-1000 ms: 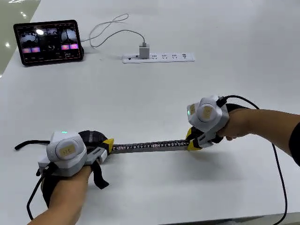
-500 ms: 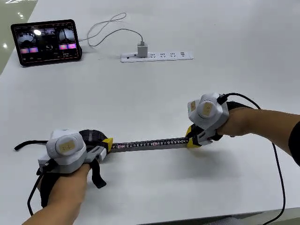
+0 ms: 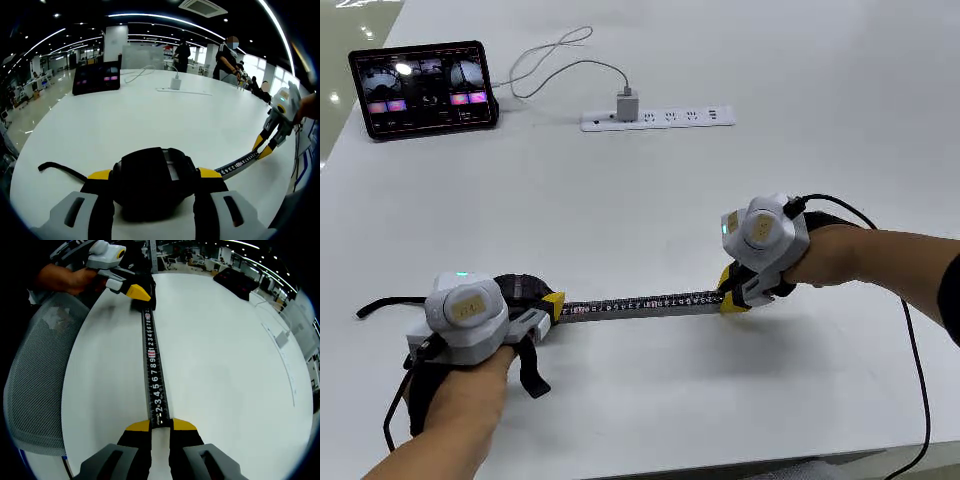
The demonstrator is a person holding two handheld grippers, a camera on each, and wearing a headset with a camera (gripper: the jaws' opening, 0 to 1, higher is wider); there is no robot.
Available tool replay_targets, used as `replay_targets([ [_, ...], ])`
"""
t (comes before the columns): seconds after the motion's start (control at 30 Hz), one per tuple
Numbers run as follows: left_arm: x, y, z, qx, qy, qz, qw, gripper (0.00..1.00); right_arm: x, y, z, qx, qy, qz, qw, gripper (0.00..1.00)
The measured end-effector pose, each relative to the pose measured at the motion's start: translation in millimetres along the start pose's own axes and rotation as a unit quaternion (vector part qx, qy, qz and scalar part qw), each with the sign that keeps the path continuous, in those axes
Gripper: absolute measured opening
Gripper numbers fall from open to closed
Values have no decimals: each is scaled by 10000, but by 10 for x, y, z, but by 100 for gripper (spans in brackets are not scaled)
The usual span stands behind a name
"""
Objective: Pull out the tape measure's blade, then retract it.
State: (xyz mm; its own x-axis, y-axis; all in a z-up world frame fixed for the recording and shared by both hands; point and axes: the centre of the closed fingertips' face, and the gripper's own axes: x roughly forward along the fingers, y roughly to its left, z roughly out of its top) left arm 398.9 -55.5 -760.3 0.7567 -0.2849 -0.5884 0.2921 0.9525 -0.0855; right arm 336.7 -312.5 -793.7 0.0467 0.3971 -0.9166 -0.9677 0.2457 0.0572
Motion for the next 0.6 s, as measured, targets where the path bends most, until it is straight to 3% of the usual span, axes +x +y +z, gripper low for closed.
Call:
replay_targets([
  [0.6,-4,-5,-6,-38,31,-38,10000,60,16,5,52,135,-47,45,9999,9],
])
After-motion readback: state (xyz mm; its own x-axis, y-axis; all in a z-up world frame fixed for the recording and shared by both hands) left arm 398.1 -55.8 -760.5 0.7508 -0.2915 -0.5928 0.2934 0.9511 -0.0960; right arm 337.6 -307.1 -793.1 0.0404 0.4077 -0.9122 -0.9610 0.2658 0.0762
